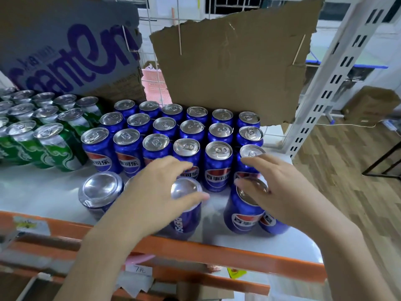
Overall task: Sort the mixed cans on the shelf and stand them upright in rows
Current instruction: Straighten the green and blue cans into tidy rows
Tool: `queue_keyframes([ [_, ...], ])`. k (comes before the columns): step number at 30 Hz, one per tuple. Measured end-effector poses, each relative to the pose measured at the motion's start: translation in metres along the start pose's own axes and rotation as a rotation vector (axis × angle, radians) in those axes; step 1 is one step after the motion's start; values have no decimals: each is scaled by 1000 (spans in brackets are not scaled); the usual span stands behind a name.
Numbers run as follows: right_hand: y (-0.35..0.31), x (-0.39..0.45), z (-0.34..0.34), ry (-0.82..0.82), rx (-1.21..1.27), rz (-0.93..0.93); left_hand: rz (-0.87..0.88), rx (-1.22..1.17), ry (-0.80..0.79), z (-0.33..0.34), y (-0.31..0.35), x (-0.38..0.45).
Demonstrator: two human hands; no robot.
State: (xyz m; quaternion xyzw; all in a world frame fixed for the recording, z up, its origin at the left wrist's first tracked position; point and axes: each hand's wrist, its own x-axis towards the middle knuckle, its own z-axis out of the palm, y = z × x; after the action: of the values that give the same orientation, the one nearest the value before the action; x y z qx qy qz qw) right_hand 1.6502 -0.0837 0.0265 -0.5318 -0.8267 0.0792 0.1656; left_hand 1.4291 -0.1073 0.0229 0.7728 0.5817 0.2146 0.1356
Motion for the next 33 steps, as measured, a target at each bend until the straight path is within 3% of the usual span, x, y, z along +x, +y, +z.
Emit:
queue_keyframes([
  [6,-11,-10,16,-155,-90,-44,79,218,-13,19,-10,-17],
  [14,22,-35,2,-7,16,79,138,165,132,41,19,-20],
  [18,40,-54,10,48,47,151,191,103,105,58,47,-12],
  [22,58,-70,34,150,340,313,173,49,-12,77,61,-2],
  [26,68,-79,69,174,772,326,142,52,-10,86,60,5],
  [33,74,-80,81,166,796,398,96,-4,40,86,63,6],
])
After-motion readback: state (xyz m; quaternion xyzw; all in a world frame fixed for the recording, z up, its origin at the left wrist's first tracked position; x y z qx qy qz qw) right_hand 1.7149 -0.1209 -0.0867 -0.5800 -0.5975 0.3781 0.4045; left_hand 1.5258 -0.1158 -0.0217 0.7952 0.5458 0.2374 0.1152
